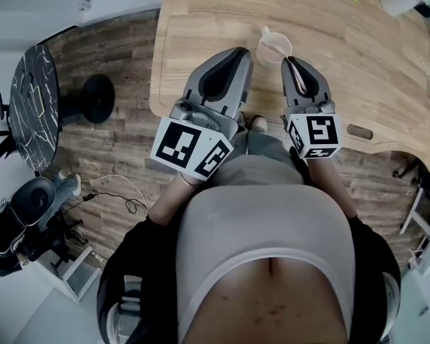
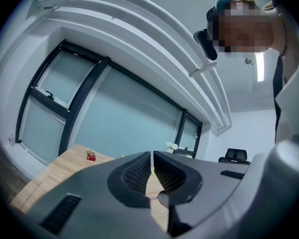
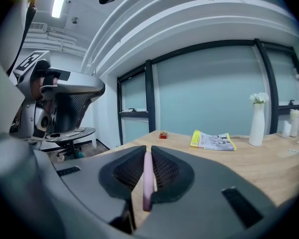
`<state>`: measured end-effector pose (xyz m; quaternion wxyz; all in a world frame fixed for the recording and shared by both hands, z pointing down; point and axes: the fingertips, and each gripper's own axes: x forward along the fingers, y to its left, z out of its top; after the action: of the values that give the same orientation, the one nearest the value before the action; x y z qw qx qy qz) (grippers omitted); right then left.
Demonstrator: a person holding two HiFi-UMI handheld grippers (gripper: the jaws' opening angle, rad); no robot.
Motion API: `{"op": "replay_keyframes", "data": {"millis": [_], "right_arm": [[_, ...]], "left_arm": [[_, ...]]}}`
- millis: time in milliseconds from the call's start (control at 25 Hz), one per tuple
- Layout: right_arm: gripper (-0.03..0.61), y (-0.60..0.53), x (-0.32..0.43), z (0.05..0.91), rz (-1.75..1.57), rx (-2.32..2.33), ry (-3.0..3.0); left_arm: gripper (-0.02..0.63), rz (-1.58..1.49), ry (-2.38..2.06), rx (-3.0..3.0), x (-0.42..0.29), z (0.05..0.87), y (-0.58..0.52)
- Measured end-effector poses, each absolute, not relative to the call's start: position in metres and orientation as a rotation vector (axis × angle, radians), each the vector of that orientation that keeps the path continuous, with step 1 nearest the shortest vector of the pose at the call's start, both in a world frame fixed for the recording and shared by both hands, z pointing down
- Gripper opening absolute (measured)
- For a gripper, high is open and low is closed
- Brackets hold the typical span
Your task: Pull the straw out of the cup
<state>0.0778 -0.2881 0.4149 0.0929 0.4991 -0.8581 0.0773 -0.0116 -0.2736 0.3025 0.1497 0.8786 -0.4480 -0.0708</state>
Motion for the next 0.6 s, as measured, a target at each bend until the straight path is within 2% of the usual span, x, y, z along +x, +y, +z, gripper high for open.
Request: {"op": "replay_keyframes", "data": {"millis": [600], "right_arm": [[0.051, -0.2893, 0.0778, 0.4055, 0.202, 1.49, -2.563]], "left_arm": [[0.014, -0.203, -1.292, 2.525, -0.0113, 0.3046, -0.2747]]}}
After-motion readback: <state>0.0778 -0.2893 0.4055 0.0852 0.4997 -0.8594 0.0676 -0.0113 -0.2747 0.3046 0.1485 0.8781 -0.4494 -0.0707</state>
